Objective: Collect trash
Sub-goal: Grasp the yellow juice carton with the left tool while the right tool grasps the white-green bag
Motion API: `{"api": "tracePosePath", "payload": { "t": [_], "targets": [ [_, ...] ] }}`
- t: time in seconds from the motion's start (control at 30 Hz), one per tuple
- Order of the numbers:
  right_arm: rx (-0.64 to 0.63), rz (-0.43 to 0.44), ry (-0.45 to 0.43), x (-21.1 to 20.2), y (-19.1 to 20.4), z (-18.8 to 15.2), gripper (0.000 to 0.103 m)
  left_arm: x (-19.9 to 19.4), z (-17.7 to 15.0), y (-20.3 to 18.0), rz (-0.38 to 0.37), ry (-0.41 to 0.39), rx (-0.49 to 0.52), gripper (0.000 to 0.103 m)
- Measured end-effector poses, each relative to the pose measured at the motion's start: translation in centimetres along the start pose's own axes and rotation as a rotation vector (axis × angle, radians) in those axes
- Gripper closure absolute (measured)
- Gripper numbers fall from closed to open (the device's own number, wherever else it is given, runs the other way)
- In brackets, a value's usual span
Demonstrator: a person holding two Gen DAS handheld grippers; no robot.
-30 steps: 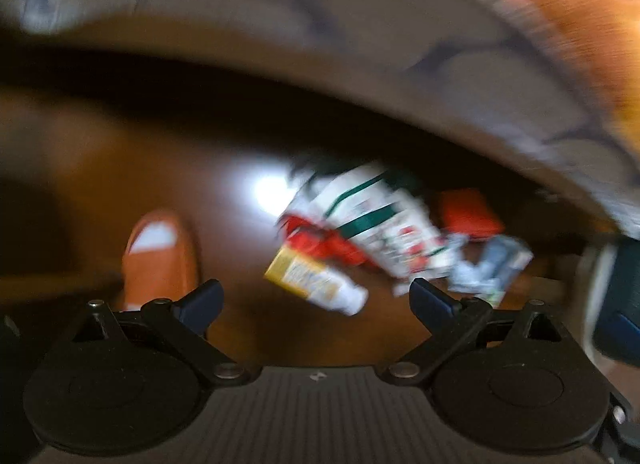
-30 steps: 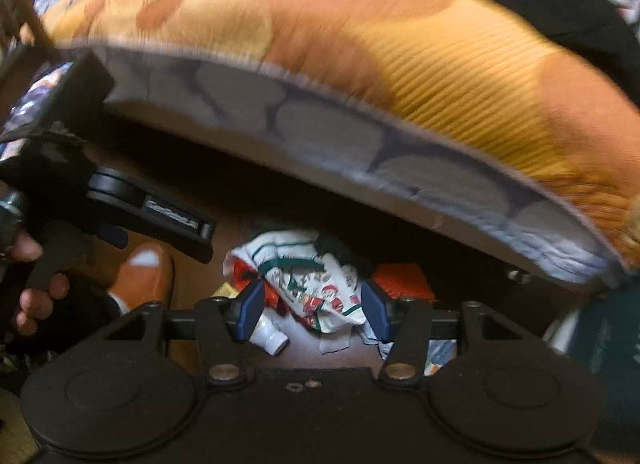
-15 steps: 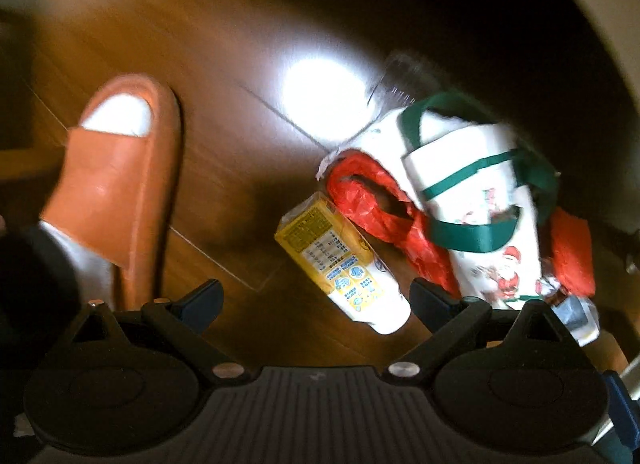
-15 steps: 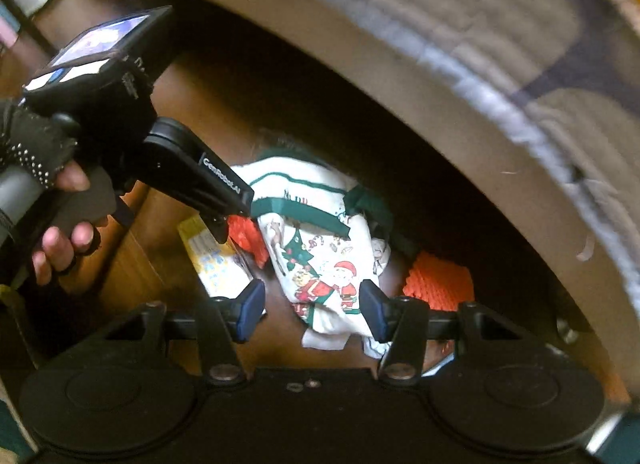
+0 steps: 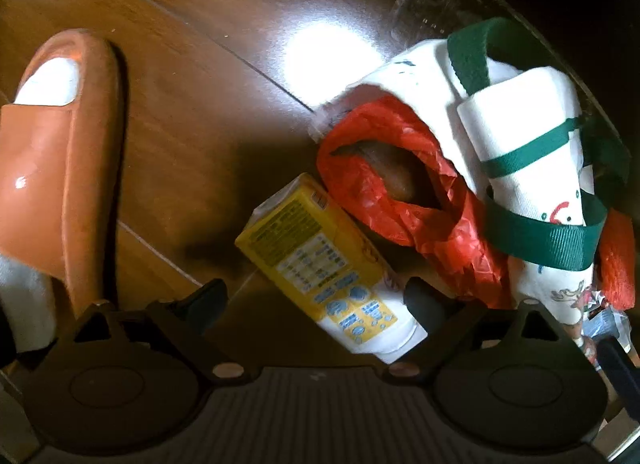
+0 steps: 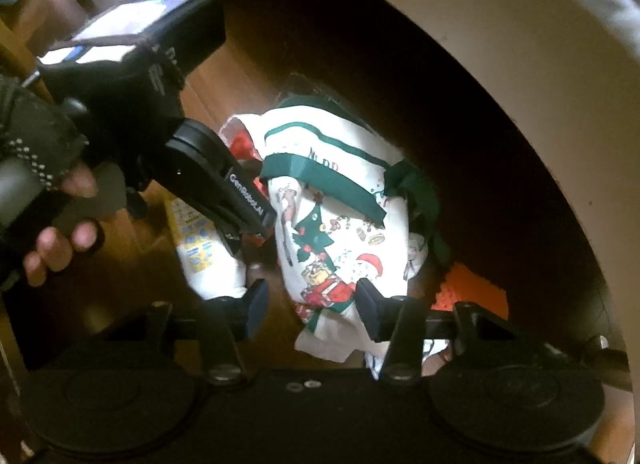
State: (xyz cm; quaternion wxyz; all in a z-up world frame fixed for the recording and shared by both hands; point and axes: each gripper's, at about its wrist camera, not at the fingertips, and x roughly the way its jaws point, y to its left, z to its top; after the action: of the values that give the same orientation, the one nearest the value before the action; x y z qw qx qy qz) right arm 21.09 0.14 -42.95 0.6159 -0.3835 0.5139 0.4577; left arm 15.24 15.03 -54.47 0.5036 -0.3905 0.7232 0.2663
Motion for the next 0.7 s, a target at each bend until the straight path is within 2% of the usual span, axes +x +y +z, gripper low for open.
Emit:
{"api": "tracePosePath", "payload": {
  "t": [0.17, 0.23, 0.3, 0.5, 0.7],
  "targets": [
    [-0.001, 0.000, 0.001, 0.6, 0.4, 0.4, 0.065, 0.9, 0.2, 0.0, -0.010, 0.010, 0.004, 0.013],
    [-0.011, -0.004, 0.004, 0.8, 0.7, 0.4, 0.067, 1.2, 0.2, -0.2, -0.016, 0.015, 0.009, 0.024],
    [-0.018, -0.010, 0.004, 1.0, 0.9, 0.4, 0.073, 1.4, 0.1, -0.3, -0.024, 0.027, 0.006, 0.033],
    [-0.015, -0.023, -0.014, 0.4, 0.8, 0.3, 0.088, 1.4, -0.2, 0.1, -0.038, 0.025, -0.008, 0.037],
    [0.005, -0.051, -0.041, -1.2, 0.9, -0.2, 0.092, 0.6, 0.0, 0.9, -0.006, 0.026, -0.010, 0.045]
  ]
}}
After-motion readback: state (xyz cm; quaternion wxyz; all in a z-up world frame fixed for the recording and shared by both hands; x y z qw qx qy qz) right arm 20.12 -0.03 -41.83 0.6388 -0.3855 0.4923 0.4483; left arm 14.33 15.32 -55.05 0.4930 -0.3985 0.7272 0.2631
